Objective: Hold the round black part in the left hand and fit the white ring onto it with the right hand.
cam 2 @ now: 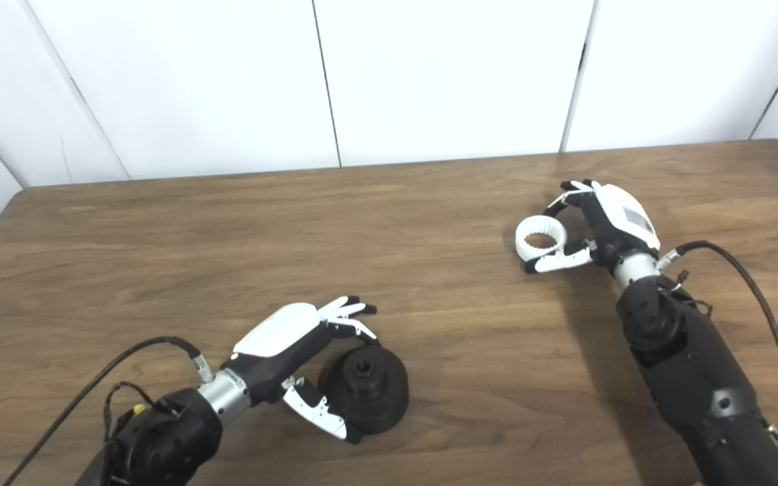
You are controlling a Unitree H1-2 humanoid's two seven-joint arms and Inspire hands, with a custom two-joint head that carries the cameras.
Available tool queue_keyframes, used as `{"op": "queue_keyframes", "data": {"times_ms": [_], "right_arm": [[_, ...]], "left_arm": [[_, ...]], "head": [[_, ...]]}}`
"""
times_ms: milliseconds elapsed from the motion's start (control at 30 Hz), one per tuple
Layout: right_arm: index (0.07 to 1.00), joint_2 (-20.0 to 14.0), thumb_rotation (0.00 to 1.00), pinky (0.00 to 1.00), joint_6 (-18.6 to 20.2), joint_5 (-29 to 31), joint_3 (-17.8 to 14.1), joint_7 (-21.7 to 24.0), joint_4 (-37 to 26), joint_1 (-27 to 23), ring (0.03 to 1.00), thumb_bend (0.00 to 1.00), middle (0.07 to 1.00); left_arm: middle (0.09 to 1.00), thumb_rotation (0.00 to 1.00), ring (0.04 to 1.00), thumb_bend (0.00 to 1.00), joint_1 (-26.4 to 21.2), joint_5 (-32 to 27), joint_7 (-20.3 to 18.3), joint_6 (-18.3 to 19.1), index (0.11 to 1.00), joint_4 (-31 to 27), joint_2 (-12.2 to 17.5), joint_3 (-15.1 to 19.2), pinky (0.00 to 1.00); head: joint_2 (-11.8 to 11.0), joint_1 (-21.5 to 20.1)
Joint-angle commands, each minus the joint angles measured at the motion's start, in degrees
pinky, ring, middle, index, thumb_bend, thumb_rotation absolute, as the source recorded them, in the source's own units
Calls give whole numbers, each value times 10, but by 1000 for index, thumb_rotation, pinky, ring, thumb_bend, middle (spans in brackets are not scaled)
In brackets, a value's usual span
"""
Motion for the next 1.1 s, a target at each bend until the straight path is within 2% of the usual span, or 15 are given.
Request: {"op": "queue_keyframes", "data": {"times_ms": [0, 500, 667, 1067], "right_arm": [[488, -6, 152, 904, -4, -4, -8, -9, -3, -14, 973, 525, 895], [488, -9, 152, 925, -2, 12, -22, 3, -44, 0, 979, 525, 891], [488, -12, 152, 926, -4, 26, -32, 18, -76, 11, 969, 525, 880], [487, -12, 151, 890, 30, 24, -43, 60, -182, 40, 947, 525, 865]], "left_arm": [[946, 289, 1000, 943, -6, 4, 6, -7, 641, -14, 3, 6, 894], [951, 297, 1000, 939, -5, 4, 10, -12, 644, -6, 4, 5, 898], [953, 289, 1000, 932, -8, 3, 6, -9, 647, -6, 6, 6, 903], [944, 281, 1000, 940, -6, 4, 18, -18, 640, 4, 2, 7, 900]], "head": [[0, 0], [-3, -1], [-3, -2], [-3, -3]]}}
